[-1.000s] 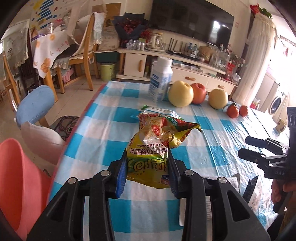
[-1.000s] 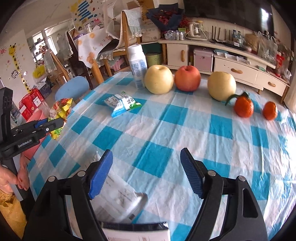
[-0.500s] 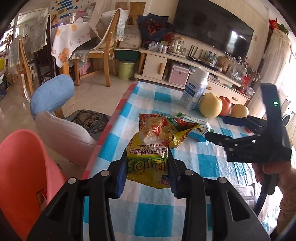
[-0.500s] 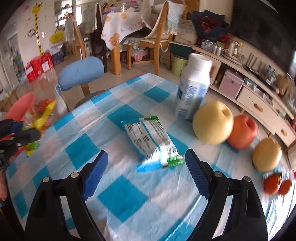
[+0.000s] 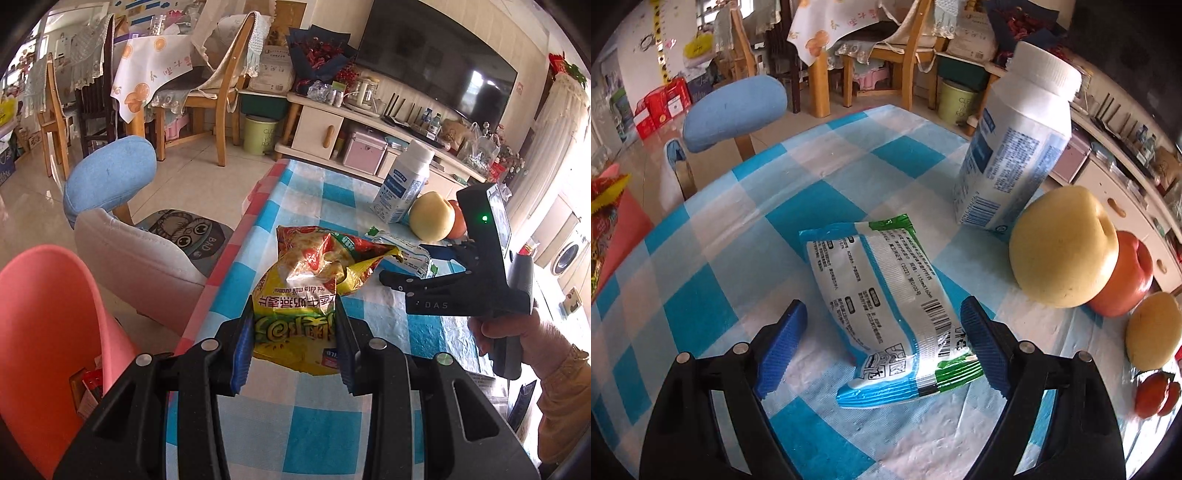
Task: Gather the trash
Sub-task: 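Lift chip bag with left gripper while right gripper grasps white-blue snack packet, then carry chip bag and snack packet in both grippers over pink bucket, then open both grippers to drop chip bag and snack packet into bucket, then bring both tools back over the table toward the milk carton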
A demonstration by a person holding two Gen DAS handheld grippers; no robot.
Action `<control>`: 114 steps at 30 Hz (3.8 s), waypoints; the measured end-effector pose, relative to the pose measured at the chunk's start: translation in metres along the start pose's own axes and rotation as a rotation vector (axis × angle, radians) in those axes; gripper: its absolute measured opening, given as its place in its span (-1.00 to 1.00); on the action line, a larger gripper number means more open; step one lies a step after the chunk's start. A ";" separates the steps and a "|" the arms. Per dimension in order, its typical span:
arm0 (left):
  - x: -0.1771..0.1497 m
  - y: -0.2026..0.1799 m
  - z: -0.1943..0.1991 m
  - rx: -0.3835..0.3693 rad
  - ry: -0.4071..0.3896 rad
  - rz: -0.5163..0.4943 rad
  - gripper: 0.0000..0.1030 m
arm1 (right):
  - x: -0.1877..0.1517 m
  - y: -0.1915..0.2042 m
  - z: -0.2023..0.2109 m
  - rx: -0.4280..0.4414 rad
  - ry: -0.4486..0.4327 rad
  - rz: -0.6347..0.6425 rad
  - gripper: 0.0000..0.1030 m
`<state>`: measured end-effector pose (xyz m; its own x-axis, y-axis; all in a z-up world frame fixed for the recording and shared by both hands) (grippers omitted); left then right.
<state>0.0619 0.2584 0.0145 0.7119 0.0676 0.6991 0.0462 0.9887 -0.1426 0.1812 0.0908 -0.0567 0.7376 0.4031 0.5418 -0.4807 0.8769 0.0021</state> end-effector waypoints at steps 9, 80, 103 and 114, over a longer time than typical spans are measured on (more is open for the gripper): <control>-0.003 0.001 0.003 0.011 0.000 -0.008 -0.23 | -0.012 -0.008 0.011 0.014 0.027 -0.102 0.17; -0.002 0.207 0.114 0.316 -0.207 0.330 -0.23 | 0.019 0.295 0.136 0.116 -0.187 0.175 -0.24; -0.010 0.221 0.102 0.416 -0.125 0.350 0.81 | -0.007 0.301 0.124 0.098 -0.186 0.145 0.69; -0.002 0.193 0.085 0.409 -0.085 0.274 0.83 | -0.027 0.253 0.127 0.063 -0.166 0.020 0.86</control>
<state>0.0099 0.4607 0.0448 0.5987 0.3265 0.7314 -0.4253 0.9034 -0.0551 -0.0211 0.2686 0.0362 0.6416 0.3667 0.6737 -0.5270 0.8489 0.0398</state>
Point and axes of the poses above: each gripper's, at about its wrist camera, not at the fingertips, and z roughly against the way its jaws point, y to its left, x to its top, the point moved 7 cm from there along -z, roughly the way its jaws point, and after that the axes turned 6 degrees about -z, right-handed, at the moved point
